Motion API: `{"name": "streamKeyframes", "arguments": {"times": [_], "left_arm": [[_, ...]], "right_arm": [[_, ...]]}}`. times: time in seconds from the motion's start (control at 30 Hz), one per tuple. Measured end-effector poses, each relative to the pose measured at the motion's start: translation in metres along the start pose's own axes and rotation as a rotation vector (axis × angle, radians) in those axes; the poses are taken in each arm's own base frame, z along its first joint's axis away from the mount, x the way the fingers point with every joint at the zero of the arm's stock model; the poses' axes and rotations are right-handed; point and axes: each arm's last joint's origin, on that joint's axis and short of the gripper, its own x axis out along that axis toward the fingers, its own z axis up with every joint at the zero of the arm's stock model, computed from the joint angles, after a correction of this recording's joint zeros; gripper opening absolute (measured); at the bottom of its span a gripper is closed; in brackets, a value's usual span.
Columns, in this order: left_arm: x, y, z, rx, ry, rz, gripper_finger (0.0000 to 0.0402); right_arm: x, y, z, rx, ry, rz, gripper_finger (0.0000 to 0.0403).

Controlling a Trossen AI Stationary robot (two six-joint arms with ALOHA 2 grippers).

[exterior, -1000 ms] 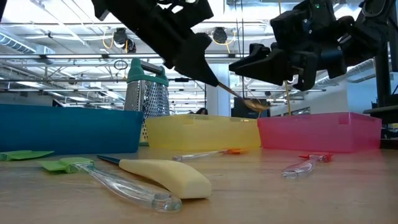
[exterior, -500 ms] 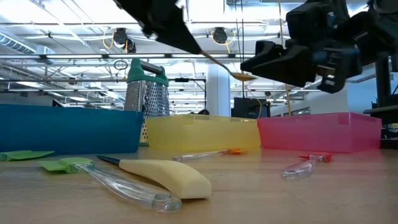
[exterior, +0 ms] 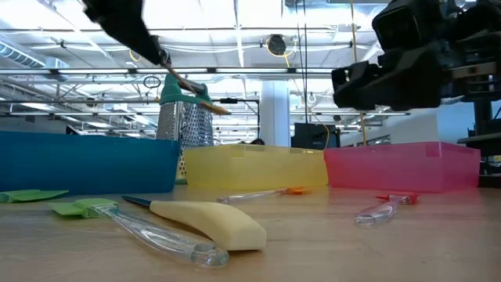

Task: Pick & Place Kitchen Items
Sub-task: Put the gold serving spoon into the blue bin

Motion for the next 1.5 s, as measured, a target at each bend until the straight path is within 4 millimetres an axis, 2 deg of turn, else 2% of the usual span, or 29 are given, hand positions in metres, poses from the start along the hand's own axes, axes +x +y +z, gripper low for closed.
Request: {"name": "streamKeyframes", "arguments": {"times": [0.2,0.4,0.53,0.73,0.9,1.17,1.5], "left_arm": [[-0.027,0.013,-0.026,-0.022,0.101,0.050,0.0025],[-0.035,0.017,-0.048,-0.038,0.165,0.140,0.0023],[-0.027,0.014,-0.067,-0.046,0.119,0.177,0.0028],[-0.004,0.014,-0.110,-0.109,0.157,0.219,0.0024],[0.015,0.012,-0.135,-0.174,0.151,0.188,0.0032],[0.034,0.015,-0.151,-0.225,0.112,0.180,0.0035],[0.041,0.020,-0.148,-0.256,0.148,0.205,0.0037]], "right_arm": [[0.003,0.016,0.001,0.073,0.024,0.040,0.0128],[0.005,0.030,0.003,0.073,0.033,-0.007,0.0118],[0.006,0.036,0.004,0.077,0.036,-0.023,0.0108],[0.006,0.039,0.005,0.073,0.034,-0.012,0.0096],[0.006,0.038,0.005,0.072,0.037,-0.038,0.0090],[0.006,0.038,0.005,0.070,0.040,-0.064,0.0089],[0.006,0.038,0.005,0.069,0.041,-0.063,0.0089]]}}
